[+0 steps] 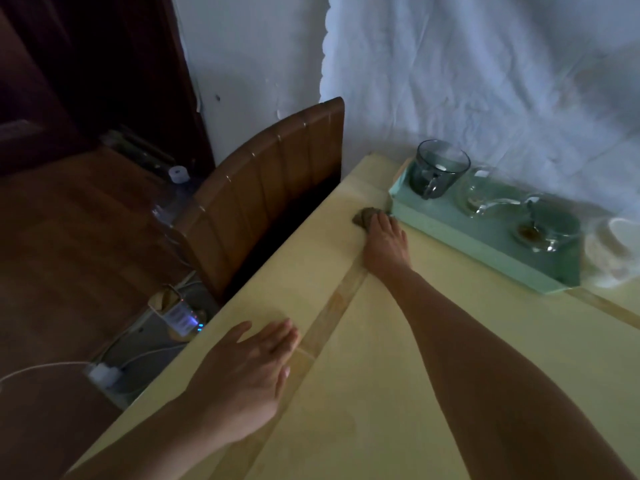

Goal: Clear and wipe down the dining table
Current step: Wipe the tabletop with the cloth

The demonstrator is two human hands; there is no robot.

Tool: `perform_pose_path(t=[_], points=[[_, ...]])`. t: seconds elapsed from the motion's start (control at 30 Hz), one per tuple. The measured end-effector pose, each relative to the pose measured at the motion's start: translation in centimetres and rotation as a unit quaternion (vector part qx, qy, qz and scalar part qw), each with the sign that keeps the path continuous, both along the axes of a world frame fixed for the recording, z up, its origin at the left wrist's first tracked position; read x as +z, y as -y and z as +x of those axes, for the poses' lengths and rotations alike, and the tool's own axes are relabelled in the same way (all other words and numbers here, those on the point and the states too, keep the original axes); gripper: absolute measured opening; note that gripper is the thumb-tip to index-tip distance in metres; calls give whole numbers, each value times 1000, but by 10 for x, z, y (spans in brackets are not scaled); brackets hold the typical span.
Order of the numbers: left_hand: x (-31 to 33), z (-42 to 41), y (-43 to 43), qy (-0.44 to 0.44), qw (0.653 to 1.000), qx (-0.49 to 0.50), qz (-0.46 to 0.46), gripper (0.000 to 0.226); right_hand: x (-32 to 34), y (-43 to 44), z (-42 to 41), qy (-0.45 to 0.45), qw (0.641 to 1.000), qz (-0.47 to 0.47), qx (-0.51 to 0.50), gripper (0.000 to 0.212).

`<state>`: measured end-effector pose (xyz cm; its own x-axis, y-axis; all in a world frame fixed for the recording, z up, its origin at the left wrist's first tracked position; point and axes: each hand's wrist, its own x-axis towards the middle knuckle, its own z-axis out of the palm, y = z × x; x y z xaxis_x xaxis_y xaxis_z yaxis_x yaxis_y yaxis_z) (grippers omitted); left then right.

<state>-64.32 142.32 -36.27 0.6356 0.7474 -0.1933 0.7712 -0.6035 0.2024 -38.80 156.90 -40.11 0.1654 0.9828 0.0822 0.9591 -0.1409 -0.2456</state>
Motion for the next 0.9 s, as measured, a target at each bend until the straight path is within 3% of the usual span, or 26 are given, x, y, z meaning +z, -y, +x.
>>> perform_pose_path(t=[0.23, 0.4, 0.47, 0.57, 0.67, 0.9], points=[[-8, 0, 1, -8, 1000, 9, 29, 49, 4, -25, -50, 13, 989, -26, 145, 66], [8, 3, 4, -45, 999, 17, 9, 51, 4, 7, -79, 28, 963, -58, 263, 67], [11, 4, 6, -60, 998, 6, 23, 54, 3, 29, -93, 37, 956, -72, 281, 66], [18, 7, 2, -102, 994, 27, -37, 54, 5, 55, -109, 37, 956, -72, 283, 67], [18, -2, 7, -84, 993, 23, -78, 53, 10, 74, -112, 28, 955, -95, 280, 71], [19, -96, 58, -65, 989, 113, -64, 55, 18, 110, -128, 21, 949, -94, 299, 69]])
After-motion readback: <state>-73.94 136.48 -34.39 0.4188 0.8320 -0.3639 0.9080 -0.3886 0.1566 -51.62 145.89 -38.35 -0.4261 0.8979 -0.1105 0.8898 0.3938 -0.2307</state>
